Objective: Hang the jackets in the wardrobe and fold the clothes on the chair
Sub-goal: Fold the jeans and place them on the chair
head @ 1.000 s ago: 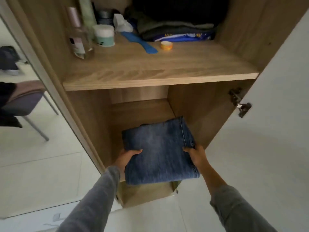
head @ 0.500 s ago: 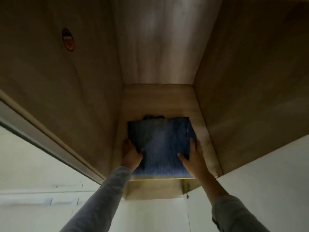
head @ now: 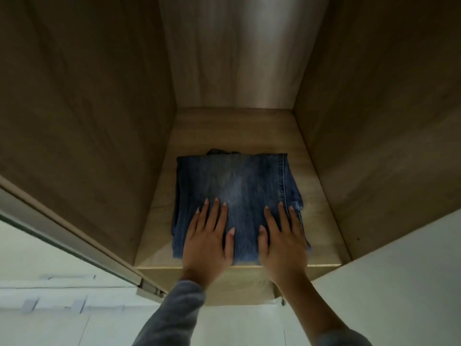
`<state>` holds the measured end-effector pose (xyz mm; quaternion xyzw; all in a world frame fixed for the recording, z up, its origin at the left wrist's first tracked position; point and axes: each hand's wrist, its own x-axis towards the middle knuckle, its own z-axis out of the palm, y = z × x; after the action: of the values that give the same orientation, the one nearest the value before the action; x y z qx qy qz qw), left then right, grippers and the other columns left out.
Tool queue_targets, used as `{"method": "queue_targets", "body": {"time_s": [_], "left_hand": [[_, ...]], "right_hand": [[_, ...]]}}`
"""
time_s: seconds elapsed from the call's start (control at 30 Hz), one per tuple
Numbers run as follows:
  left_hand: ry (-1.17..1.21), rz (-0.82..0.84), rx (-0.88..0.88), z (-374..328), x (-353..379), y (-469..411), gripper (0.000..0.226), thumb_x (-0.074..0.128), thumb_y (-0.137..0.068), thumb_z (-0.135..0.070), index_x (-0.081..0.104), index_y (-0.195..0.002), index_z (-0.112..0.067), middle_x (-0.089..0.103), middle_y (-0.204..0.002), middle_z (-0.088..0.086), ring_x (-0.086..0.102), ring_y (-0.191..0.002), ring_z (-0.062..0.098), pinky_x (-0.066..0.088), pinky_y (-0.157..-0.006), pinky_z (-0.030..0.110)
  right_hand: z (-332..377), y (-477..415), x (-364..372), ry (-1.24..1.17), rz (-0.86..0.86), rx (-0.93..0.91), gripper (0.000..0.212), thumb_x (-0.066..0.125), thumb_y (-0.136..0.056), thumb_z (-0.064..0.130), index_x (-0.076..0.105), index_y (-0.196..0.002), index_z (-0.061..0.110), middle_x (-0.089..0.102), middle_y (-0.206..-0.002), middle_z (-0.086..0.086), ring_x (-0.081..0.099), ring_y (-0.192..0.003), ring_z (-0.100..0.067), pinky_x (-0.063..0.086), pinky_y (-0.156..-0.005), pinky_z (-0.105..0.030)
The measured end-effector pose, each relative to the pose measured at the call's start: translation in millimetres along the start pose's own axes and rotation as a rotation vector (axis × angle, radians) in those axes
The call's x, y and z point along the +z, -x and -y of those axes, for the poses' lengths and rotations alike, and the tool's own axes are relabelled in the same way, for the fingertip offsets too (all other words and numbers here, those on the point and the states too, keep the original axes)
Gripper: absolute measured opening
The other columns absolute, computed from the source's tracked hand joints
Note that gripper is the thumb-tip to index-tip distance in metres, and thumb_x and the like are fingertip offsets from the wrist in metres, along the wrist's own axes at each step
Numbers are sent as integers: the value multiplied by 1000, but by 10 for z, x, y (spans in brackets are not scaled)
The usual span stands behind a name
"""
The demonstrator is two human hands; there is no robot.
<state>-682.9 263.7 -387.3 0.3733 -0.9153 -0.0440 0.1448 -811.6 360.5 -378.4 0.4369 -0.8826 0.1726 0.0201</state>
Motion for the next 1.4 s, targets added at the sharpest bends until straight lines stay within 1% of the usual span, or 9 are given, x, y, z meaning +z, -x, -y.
{"method": "queue_targets", "body": {"time_s": [0.17,0.57,0.7,0.83,0.93,1.0,1.13,1.27,1.4], "left_hand": [[-24,-53,-1,126,133,-424,55,30,-92,-38,51,-134,-8,53,-137,12,45,-131,29,24,-109,38],[-57,-160,2,460,428,-1461,56,29,-91,-39,55,-130,-9,56,-133,11,48,-128,27,21,-109,33],[-78,-169,0,543,532,-1774,58,25,-92,-41,54,-132,-11,54,-136,8,46,-131,26,19,-110,32],[-76,-176,-9,615,571,-2044,67,14,-89,-47,45,-139,-14,44,-145,6,35,-138,22,15,-113,32],[-49,-156,-13,659,594,-2237,77,1,-83,-51,33,-145,-18,32,-153,2,21,-143,17,7,-115,29],[-45,-160,-19,699,625,-2356,79,-2,-82,-52,30,-147,-19,29,-154,0,18,-144,16,5,-115,29],[-57,-169,-25,769,689,-2524,80,-3,-81,-52,30,-147,-19,29,-154,1,20,-144,17,6,-115,30],[-58,-164,-21,799,715,-2634,78,-2,-82,-51,31,-146,-20,31,-153,1,21,-143,18,6,-115,30],[-55,-164,-12,829,737,-2697,76,1,-84,-50,33,-145,-19,34,-151,2,23,-142,19,8,-115,32]], "right_hand": [[23,-423,163,14,-100,-4,51,29,-92,37,61,-125,14,56,-132,-17,48,-126,-39,44,-100,-50],[91,-1444,536,35,-241,-13,53,27,-91,38,63,-123,15,59,-129,-16,50,-123,-39,44,-98,-46],[121,-1755,616,36,-240,-10,57,23,-89,40,61,-124,15,57,-131,-16,48,-126,-38,42,-100,-45],[129,-2033,636,39,-161,-22,75,0,-83,49,41,-141,24,36,-150,-7,24,-142,-29,27,-111,-39],[140,-2245,670,56,-136,-34,78,-5,-81,50,35,-144,28,31,-153,-5,19,-143,-27,25,-112,-38],[163,-2358,690,56,-154,-32,78,-4,-81,51,38,-142,26,34,-149,-7,24,-141,-27,30,-109,-40],[164,-2532,757,47,-127,-14,55,14,-96,45,34,-144,27,31,-148,-8,26,-139,-26,32,-107,-42],[179,-2646,799,60,-163,-13,70,2,-85,50,37,-142,28,35,-145,-8,29,-137,-27,37,-103,-42],[175,-2710,815,53,-146,-16,61,11,-91,46,36,-143,27,34,-146,-8,28,-138,-26,34,-107,-42]]}}
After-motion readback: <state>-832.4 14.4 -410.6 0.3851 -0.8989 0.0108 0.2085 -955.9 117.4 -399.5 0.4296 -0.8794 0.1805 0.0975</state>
